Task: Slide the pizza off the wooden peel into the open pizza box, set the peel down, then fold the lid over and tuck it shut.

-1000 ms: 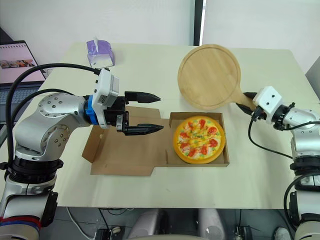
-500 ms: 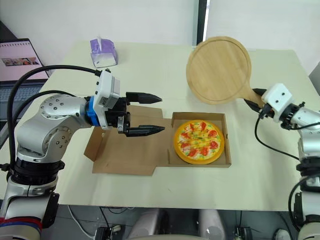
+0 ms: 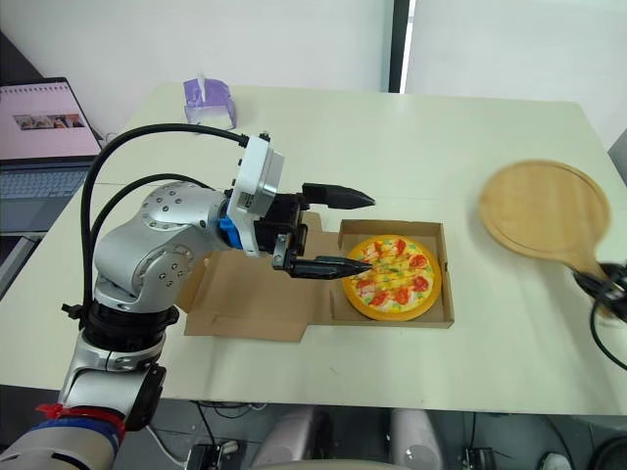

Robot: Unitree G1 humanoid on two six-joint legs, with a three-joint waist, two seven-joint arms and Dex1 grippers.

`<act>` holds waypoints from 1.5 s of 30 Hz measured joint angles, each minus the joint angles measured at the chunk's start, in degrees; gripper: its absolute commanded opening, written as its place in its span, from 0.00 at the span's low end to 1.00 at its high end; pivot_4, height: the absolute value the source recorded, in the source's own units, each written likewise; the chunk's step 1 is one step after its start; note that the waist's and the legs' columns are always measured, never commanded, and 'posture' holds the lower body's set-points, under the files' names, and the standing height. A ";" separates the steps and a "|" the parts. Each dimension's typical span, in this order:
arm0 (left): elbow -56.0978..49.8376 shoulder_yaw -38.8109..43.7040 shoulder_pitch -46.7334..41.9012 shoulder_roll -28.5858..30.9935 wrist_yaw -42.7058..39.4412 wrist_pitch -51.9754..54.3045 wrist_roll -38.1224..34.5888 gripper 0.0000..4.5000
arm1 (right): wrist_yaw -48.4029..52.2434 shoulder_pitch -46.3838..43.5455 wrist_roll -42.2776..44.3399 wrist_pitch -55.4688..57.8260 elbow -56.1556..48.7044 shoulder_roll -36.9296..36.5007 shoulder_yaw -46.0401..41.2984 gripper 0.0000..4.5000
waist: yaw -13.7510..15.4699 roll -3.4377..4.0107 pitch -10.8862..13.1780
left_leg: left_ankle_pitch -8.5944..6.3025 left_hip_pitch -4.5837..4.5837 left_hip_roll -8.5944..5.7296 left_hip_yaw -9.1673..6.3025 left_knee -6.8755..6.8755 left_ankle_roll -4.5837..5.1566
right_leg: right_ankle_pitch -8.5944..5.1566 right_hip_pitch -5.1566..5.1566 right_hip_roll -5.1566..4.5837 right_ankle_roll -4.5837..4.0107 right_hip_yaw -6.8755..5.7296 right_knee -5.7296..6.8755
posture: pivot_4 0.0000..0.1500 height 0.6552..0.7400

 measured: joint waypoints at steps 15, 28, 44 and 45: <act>0.63 -1.76 -0.18 -1.59 -1.41 0.07 0.05 1.00 | 0.88 10.00 3.91 5.70 -3.31 4.30 -1.45 0.64 | -1.24 0.18 -0.11 | 0.00 0.18 0.00 0.16 0.01 -0.01 | -0.17 0.12 0.12 0.26 0.16 -0.01 | 1.00 1.00; -3.44 1.30 4.07 0.67 4.97 3.26 -0.78 1.00 | 7.90 -8.54 0.48 -12.41 2.44 -7.74 6.62 1.00 | -2.34 0.09 -0.05 | 0.01 0.64 0.05 0.31 -0.09 -0.02 | -0.16 0.31 0.17 0.23 0.42 0.04 | 1.00 1.00; -30.62 34.55 55.79 -2.27 43.75 16.77 -34.57 1.00 | 13.30 -55.20 3.67 -11.41 5.41 11.66 44.92 1.00 | -1.29 -0.18 0.09 | 0.03 0.43 0.01 0.05 -0.10 -0.17 | -0.02 0.03 -0.26 -0.02 0.03 -0.08 | 1.00 1.00; -32.08 35.32 60.98 -3.53 45.89 15.98 -37.43 1.00 | 14.07 -55.93 3.78 -11.40 5.60 12.54 45.59 1.00 | -1.31 -0.19 0.09 | -0.01 0.43 0.00 0.06 -0.10 -0.13 | -0.02 0.03 -0.30 -0.02 0.02 -0.12 | 1.00 1.00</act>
